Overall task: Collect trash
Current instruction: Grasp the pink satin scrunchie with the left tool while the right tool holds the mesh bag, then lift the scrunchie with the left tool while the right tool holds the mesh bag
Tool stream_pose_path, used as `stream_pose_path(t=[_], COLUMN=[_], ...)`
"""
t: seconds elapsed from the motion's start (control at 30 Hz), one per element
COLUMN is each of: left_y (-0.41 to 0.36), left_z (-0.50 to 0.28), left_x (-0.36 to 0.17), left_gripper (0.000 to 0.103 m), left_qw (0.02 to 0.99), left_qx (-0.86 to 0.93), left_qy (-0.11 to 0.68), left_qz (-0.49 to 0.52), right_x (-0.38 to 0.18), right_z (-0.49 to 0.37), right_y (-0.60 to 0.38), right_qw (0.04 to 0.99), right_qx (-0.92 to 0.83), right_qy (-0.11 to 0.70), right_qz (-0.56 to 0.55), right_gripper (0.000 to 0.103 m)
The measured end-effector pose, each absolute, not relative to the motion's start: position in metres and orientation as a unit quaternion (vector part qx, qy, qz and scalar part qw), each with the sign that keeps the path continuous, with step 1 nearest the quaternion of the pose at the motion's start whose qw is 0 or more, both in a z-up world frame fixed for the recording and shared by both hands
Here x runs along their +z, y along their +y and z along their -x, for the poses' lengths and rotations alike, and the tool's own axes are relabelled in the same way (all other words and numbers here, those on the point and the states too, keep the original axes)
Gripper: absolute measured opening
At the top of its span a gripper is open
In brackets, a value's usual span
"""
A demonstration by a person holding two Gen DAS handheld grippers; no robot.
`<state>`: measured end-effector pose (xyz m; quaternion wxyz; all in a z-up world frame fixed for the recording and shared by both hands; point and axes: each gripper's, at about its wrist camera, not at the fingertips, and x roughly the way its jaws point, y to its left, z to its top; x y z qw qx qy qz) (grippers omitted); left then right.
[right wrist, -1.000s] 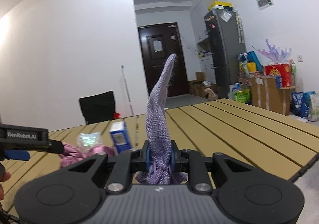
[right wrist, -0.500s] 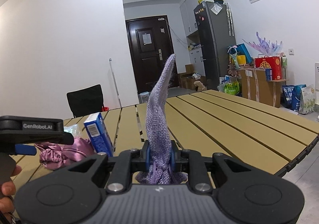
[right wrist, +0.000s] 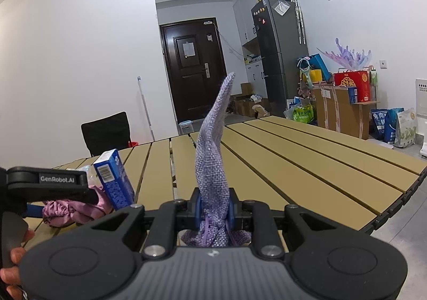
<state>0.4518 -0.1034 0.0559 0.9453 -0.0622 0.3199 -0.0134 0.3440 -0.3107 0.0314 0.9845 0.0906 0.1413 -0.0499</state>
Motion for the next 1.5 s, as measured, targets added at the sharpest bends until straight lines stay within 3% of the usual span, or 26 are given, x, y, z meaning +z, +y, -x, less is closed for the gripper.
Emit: stream_pose_path(t=[0.23, 0.47, 0.53, 0.67, 0.77, 0.97, 1.5], left_y=[-0.099, -0.099, -0.102, -0.097, -0.092, -0.093, -0.079], left_z=[-0.447, -0.439, -0.435, -0.429, -0.424, -0.416, -0.37], left_x=[0.056, 0.057, 0.058, 0.062, 0.065, 0.072, 0.096], left_gripper=[0.098, 0.084, 0.075, 0.036, 0.027, 0.02, 0.019], left_qw=[0.946, 0.949, 0.951, 0.952, 0.953, 0.959, 0.972], left_qx=[-0.016, -0.015, -0.01, -0.024, -0.028, -0.025, -0.033], left_qy=[0.313, 0.304, 0.3, 0.291, 0.284, 0.27, 0.221], left_qz=[0.079, 0.083, 0.081, 0.092, 0.1, 0.088, 0.071], right_x=[0.033, 0.033, 0.033, 0.034, 0.036, 0.038, 0.044], right_z=[-0.344, -0.341, -0.341, -0.34, -0.338, -0.337, -0.326], right_y=[-0.311, -0.319, -0.321, -0.321, -0.321, -0.319, -0.307], right_qw=[0.984, 0.984, 0.983, 0.983, 0.983, 0.984, 0.985], right_qx=[-0.047, -0.042, -0.041, -0.037, -0.033, -0.027, 0.003], right_qy=[0.14, 0.139, 0.139, 0.139, 0.136, 0.133, 0.122], right_qz=[-0.099, -0.108, -0.111, -0.114, -0.115, -0.117, -0.122], right_gripper=[0.018, 0.018, 0.018, 0.018, 0.018, 0.018, 0.018])
